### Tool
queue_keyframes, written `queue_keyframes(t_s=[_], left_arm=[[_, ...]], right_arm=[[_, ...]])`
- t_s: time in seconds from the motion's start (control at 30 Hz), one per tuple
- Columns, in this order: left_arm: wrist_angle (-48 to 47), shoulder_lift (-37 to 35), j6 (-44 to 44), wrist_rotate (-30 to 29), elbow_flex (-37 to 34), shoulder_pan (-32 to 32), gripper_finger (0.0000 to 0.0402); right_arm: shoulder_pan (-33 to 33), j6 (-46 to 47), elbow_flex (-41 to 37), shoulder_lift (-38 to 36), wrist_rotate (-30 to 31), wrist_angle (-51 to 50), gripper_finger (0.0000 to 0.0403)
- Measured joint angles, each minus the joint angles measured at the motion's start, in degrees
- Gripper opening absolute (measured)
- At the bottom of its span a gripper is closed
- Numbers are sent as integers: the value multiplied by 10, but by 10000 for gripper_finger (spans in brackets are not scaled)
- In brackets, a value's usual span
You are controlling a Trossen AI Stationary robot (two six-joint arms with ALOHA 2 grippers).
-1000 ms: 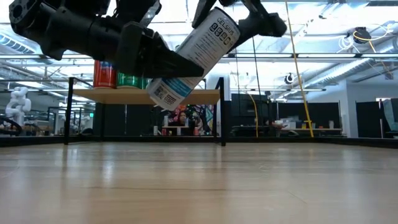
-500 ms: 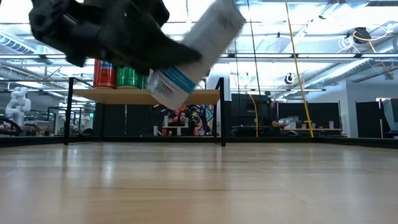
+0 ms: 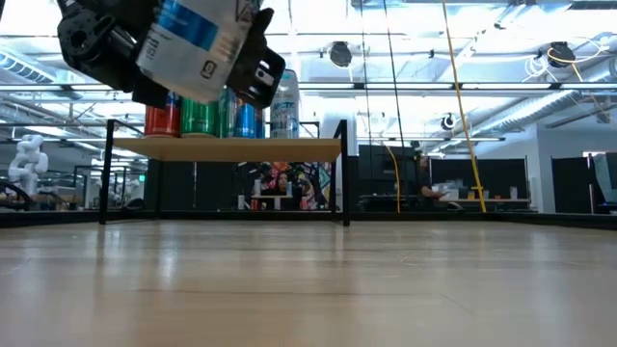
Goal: Place canned beverage on shelf
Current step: Put the black soda can on the shelf
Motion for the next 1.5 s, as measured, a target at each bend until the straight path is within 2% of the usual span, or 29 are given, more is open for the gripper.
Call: queue_keyframes(t_s=[0.17,0.4,0.5,0.6,0.67,0.77,0.9,1.13,1.27,1.5], left_arm=[[-2,0,-4,-10,0,2,254],[-12,0,-2,-6,0,1,254],[-14,0,-1,-6,0,1,254],[-13,0,0,-9,0,1,254],[-13,0,1,-20,0,1,254],[-17,1,25,-37,0,1,254],[-19,1,59,-73,0,6,254],[-56,-5,117,-225,1,15,253],[-61,-5,134,-298,1,9,253],[-89,-5,197,-476,2,-24,253]], right_arm=[[-21,-84,0,25,-2,56,318],[-41,-55,0,35,-19,53,316],[-42,-46,0,34,-21,52,298],[-41,-43,0,34,-22,50,262],[-42,-33,0,33,-21,44,238],[-44,0,0,33,-15,37,237],[-45,124,0,32,34,34,237],[-47,352,-2,24,120,-48,241],[-52,478,-1,20,141,-117,240],[-58,592,-1,21,152,-147,242]])
